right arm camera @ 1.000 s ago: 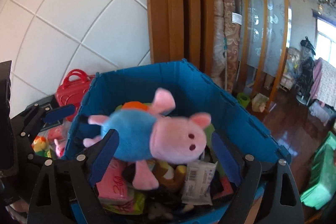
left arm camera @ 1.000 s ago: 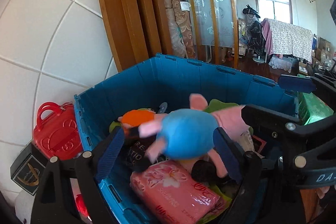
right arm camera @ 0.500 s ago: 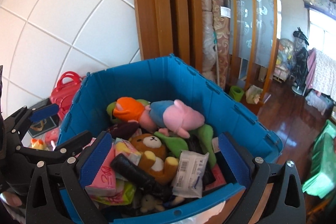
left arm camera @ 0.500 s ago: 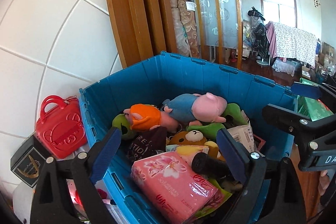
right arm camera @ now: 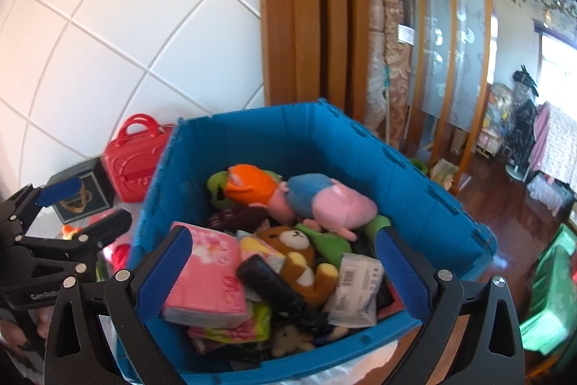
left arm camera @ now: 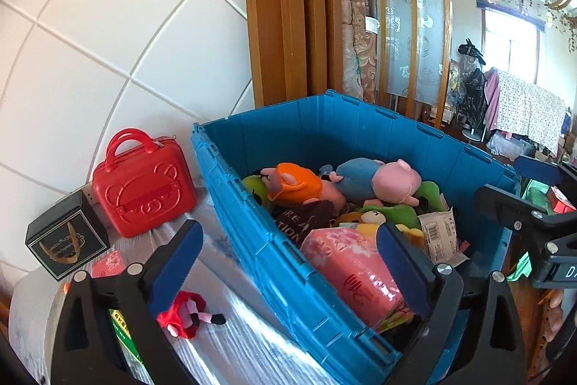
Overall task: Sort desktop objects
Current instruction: 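Withdraw the right gripper from the bin back over the bed, then move the right gripper down to the yellow duck in the green frog hood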
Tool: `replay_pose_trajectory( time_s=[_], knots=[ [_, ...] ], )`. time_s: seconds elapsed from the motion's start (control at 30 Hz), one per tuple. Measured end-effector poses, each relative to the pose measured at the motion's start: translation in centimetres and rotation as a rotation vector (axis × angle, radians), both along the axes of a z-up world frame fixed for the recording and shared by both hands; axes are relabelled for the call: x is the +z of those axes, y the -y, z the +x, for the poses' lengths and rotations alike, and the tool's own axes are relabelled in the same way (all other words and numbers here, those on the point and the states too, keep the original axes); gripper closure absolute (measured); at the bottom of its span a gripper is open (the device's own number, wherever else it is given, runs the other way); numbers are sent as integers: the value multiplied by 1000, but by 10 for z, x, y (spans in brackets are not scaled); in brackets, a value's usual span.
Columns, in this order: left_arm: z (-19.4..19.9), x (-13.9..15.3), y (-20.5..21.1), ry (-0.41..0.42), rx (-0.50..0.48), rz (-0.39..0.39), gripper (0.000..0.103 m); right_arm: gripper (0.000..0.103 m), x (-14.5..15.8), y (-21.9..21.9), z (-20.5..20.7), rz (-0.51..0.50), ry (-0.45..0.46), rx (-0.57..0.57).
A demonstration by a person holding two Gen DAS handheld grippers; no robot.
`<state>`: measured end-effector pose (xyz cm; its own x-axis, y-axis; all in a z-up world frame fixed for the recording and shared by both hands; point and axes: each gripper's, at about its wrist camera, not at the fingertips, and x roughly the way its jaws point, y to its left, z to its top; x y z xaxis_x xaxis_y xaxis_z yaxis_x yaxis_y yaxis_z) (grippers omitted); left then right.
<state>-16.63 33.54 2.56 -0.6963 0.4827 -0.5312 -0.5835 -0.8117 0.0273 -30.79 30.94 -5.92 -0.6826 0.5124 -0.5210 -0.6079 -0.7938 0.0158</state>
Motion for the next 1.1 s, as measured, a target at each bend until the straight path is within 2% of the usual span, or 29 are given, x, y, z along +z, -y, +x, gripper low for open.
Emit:
replay_pose_trajectory(
  time_s=[0.23, 0.53, 0.83, 0.93, 1.1],
  knots=[
    [-13, -13, 78, 44, 110, -1, 5, 0, 9, 60, -48, 37, 9, 126],
    [-25, -36, 197, 70, 308, -41, 5, 0, -2, 148, -121, 24, 41, 294],
    [-32, -59, 298, 121, 449, -51, 5, 0, -35, 226, -192, -45, 119, 423],
    [-36, -72, 321, 147, 506, -41, 5, 0, -49, 242, -211, -69, 144, 474],
    [-44, -100, 351, 215, 613, -33, 5, 0, -87, 265, -251, -67, 238, 576]
  ],
)
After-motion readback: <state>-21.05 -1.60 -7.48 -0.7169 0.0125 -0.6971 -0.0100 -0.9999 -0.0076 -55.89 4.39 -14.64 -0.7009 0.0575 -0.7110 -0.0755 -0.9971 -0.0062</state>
